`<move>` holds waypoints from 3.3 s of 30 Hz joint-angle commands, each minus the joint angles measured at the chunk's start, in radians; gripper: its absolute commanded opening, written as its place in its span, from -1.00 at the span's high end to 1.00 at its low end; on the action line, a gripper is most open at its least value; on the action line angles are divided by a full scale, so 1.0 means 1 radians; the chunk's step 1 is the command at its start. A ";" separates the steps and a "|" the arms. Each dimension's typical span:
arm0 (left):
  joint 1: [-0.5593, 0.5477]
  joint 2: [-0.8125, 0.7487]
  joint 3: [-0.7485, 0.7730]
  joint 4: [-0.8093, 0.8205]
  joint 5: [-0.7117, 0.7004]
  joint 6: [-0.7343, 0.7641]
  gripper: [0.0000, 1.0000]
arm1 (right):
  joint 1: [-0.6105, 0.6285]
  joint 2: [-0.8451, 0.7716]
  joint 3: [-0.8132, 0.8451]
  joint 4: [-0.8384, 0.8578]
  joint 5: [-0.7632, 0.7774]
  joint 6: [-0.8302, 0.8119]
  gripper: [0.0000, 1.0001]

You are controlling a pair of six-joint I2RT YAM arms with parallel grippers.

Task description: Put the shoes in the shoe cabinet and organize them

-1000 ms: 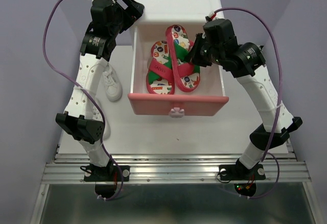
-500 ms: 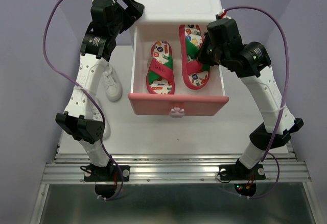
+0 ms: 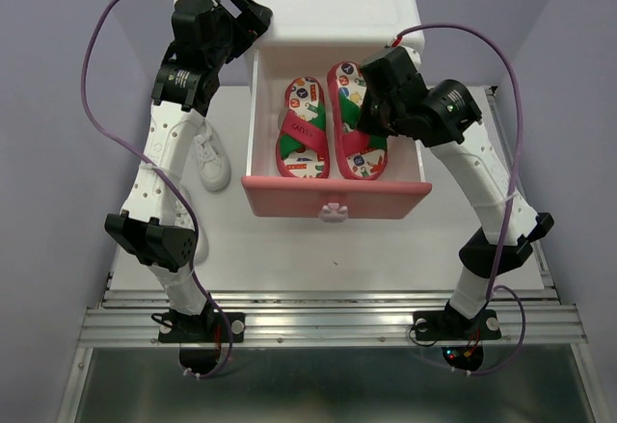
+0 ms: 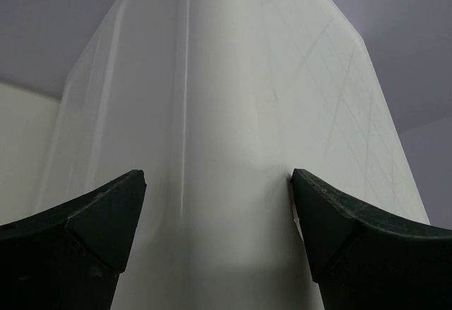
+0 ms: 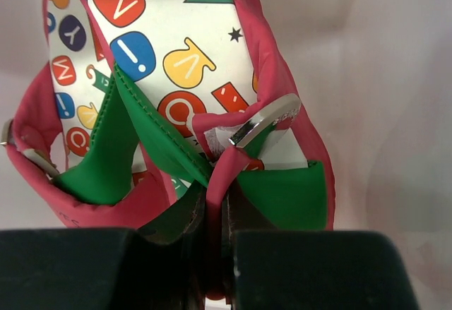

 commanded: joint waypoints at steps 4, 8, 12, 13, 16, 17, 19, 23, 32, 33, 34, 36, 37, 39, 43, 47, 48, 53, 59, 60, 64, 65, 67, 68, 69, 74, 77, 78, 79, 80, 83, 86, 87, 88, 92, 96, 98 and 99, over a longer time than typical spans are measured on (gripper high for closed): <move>0.016 0.092 -0.072 -0.231 -0.134 0.069 -0.87 | 0.070 -0.009 0.052 -0.043 0.148 0.144 0.99; 0.018 0.090 -0.078 -0.228 -0.132 0.063 -0.87 | 0.095 -0.008 0.039 -0.044 0.183 0.168 0.99; 0.018 0.087 -0.078 -0.229 -0.137 0.069 -0.87 | 0.104 -0.014 0.032 -0.044 0.234 0.181 0.99; 0.016 0.087 -0.078 -0.232 -0.138 0.072 -0.87 | 0.104 -0.012 0.032 -0.044 0.246 0.181 0.99; 0.016 0.084 -0.084 -0.232 -0.140 0.072 -0.87 | 0.104 0.000 0.037 -0.044 0.246 0.164 0.99; 0.018 0.082 -0.086 -0.234 -0.140 0.072 -0.87 | 0.104 0.001 0.034 -0.044 0.242 0.162 0.99; 0.016 0.082 -0.093 -0.231 -0.141 0.070 -0.87 | 0.104 0.006 0.032 -0.044 0.243 0.140 0.99; 0.018 0.078 -0.101 -0.226 -0.141 0.069 -0.87 | 0.104 0.011 0.039 -0.043 0.263 0.116 0.99; 0.018 0.078 -0.103 -0.222 -0.144 0.066 -0.87 | 0.104 0.020 -0.012 0.000 0.194 0.124 0.99; 0.018 0.078 -0.103 -0.223 -0.144 0.064 -0.87 | 0.104 0.021 -0.011 0.000 0.193 0.124 0.99; 0.016 0.076 -0.103 -0.223 -0.144 0.064 -0.87 | 0.104 0.026 -0.011 -0.003 0.191 0.124 0.99; 0.018 0.075 -0.106 -0.225 -0.144 0.063 -0.87 | 0.104 0.034 -0.010 -0.012 0.190 0.133 0.99; 0.016 0.075 -0.107 -0.223 -0.144 0.063 -0.87 | 0.104 0.037 -0.012 -0.015 0.190 0.142 0.99; 0.016 0.073 -0.112 -0.220 -0.144 0.061 -0.87 | 0.104 0.032 -0.029 -0.001 0.187 0.144 0.99; 0.016 0.067 -0.124 -0.216 -0.143 0.061 -0.87 | 0.104 0.034 -0.032 0.023 0.193 0.147 0.99; 0.016 0.062 -0.129 -0.214 -0.143 0.063 -0.87 | 0.104 0.063 0.000 0.002 0.222 0.159 0.99; 0.018 0.062 -0.130 -0.213 -0.141 0.064 -0.87 | 0.104 0.063 -0.001 0.003 0.226 0.159 0.99; 0.016 0.061 -0.132 -0.213 -0.140 0.067 -0.87 | 0.104 0.051 -0.032 0.065 0.236 0.139 0.99; 0.016 0.059 -0.136 -0.208 -0.135 0.067 -0.87 | 0.104 0.057 -0.030 0.095 0.256 0.115 0.99; 0.018 0.059 -0.136 -0.208 -0.135 0.069 -0.87 | 0.104 0.060 -0.026 0.097 0.260 0.112 0.99; 0.018 0.056 -0.135 -0.209 -0.134 0.073 -0.87 | 0.104 0.072 -0.015 0.094 0.263 0.098 0.99; 0.018 0.056 -0.135 -0.209 -0.134 0.075 -0.87 | 0.104 0.074 -0.017 0.092 0.265 0.095 0.99; 0.016 0.056 -0.133 -0.208 -0.134 0.075 -0.87 | 0.104 0.075 -0.018 0.089 0.274 0.095 0.99; 0.018 0.058 -0.135 -0.208 -0.134 0.075 -0.87 | 0.104 0.075 -0.018 0.086 0.277 0.096 0.99; 0.018 0.056 -0.135 -0.208 -0.132 0.075 -0.87 | 0.104 0.077 -0.021 0.083 0.279 0.098 0.99; 0.018 0.058 -0.141 -0.205 -0.129 0.073 -0.87 | 0.104 0.077 -0.052 0.094 0.302 0.109 0.99; 0.016 0.056 -0.143 -0.205 -0.128 0.072 -0.87 | 0.104 0.075 -0.063 0.118 0.302 0.092 0.99; 0.016 0.058 -0.143 -0.206 -0.129 0.072 -0.87 | 0.104 0.078 -0.063 0.118 0.305 0.092 0.99; 0.016 0.056 -0.143 -0.206 -0.128 0.072 -0.87 | 0.104 0.080 -0.063 0.125 0.306 0.086 0.99; 0.018 0.056 -0.146 -0.205 -0.128 0.073 -0.87 | 0.104 0.084 -0.063 0.123 0.312 0.078 0.99; 0.018 0.055 -0.144 -0.203 -0.128 0.078 -0.87 | 0.104 0.084 -0.072 0.129 0.315 0.064 0.98; 0.018 0.053 -0.146 -0.205 -0.129 0.080 -0.87 | 0.104 0.075 -0.098 0.146 0.309 0.054 0.78; 0.018 0.052 -0.144 -0.205 -0.129 0.080 -0.87 | 0.104 0.071 -0.107 0.149 0.308 0.052 0.69; 0.018 0.052 -0.144 -0.205 -0.129 0.080 -0.87 | 0.104 0.064 -0.113 0.151 0.306 0.052 0.69; 0.016 0.052 -0.147 -0.205 -0.128 0.078 -0.87 | 0.104 0.061 -0.110 0.146 0.312 0.060 0.22; 0.016 0.047 -0.150 -0.205 -0.126 0.078 -0.87 | 0.095 0.058 -0.067 0.155 0.308 0.054 0.11; 0.018 0.046 -0.150 -0.205 -0.126 0.080 -0.87 | 0.095 0.058 -0.046 0.155 0.308 0.055 0.07; 0.016 0.042 -0.150 -0.205 -0.128 0.080 -0.87 | 0.095 0.054 -0.029 0.158 0.308 0.052 -0.03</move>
